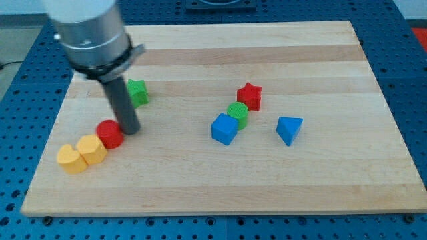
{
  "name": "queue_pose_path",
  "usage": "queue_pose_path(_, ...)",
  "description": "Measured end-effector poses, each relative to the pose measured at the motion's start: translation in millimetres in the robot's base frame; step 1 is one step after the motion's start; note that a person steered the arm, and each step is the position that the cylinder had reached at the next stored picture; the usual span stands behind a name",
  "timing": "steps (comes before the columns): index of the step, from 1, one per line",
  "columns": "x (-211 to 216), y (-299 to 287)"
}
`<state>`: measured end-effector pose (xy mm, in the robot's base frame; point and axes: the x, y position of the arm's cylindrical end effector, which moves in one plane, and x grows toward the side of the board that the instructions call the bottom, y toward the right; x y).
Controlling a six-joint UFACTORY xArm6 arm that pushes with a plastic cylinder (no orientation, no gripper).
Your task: Slide the red star to the bottom right side of the green star
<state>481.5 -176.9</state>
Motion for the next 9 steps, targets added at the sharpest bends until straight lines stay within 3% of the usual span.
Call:
queue_pose_path(1, 0, -24)
queue_pose_path(2, -7, 18)
queue_pose_path(3, -37, 119)
queue_pose_path(5, -93, 181)
queue_pose_path(7, -112, 309)
queue_pose_path(8, -74, 322)
queue_pose_path(9, -63, 258)
